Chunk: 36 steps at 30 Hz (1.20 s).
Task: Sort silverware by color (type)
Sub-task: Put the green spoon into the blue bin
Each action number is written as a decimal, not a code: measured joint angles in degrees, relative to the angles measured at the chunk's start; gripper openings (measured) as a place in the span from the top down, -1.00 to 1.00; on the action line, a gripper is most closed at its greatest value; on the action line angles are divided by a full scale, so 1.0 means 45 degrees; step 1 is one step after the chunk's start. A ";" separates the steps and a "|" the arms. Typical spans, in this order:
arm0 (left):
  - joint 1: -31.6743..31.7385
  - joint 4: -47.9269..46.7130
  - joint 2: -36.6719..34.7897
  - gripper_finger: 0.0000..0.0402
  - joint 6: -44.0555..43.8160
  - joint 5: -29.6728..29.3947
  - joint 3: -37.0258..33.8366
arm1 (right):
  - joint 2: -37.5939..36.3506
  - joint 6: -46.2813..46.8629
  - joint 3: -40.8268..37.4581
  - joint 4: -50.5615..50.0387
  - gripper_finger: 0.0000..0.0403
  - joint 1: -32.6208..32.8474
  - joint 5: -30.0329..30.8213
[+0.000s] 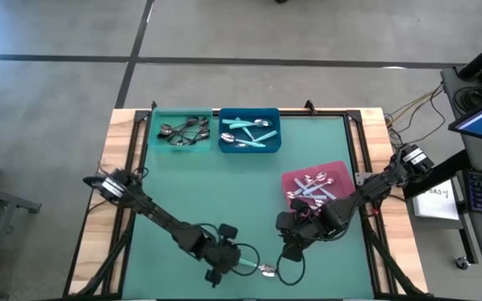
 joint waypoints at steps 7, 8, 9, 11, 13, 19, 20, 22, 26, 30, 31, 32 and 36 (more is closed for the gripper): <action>0.0067 -0.1793 0.0815 0.61 -0.0467 0.0135 0.1046 | 0.0000 0.0005 0.0005 -0.0144 0.34 -0.0002 -0.0029; 0.0087 -0.1916 0.0821 0.67 -0.0702 0.0171 0.1098 | 0.0000 0.0005 0.0005 -0.0158 0.35 -0.0003 -0.0034; 0.0114 -0.1987 0.0820 0.69 -0.1023 0.0188 0.1115 | 0.0000 0.0009 0.0005 -0.0154 0.35 -0.0002 -0.0036; 0.0184 -0.2090 0.0766 0.69 -0.1795 0.0181 0.1110 | 0.0000 0.0176 0.0005 -0.0160 0.37 0.0001 -0.0034; 0.0225 -0.2219 0.0660 0.69 -0.2372 0.0005 0.1094 | 0.0000 0.0440 0.0005 -0.0160 0.38 0.0001 -0.0044; 0.0281 -0.3519 -0.0265 0.69 -0.2614 -0.2044 0.0926 | 0.0000 0.1111 0.0005 -0.0160 0.40 0.0060 -0.0044; 0.0330 -0.4127 -0.0508 0.69 -0.2669 -0.2613 0.0871 | 0.0000 0.1239 0.0003 -0.0160 0.39 0.0060 -0.0040; 0.0402 -0.5234 -0.1134 0.69 -0.3118 -0.3696 0.0875 | 0.0000 0.1563 0.0005 -0.0155 0.38 0.0082 0.0040; 0.0389 -0.7656 -0.2753 0.69 -0.5000 -0.6344 0.0775 | 0.0000 0.1769 0.0005 0.0251 0.36 0.0084 0.0466; 0.0428 -0.7811 -0.4524 0.69 -0.6783 -0.8510 0.0051 | 0.0000 0.1359 0.0005 0.1361 0.32 0.0047 0.1400; 0.0432 -0.7673 -0.5005 0.69 -0.7338 -0.9050 -0.0157 | 0.0000 0.1161 0.0005 0.1668 0.31 0.0005 0.1776; 0.0463 -0.7538 -0.5429 0.69 -0.7885 -0.9530 -0.0396 | 0.0000 0.1039 0.0005 0.2013 0.30 -0.0061 0.2183; 0.0451 -0.5354 -0.6581 0.69 -0.8908 -1.0838 -0.1547 | 0.0000 0.0378 0.0005 0.3353 0.26 -0.0580 0.3854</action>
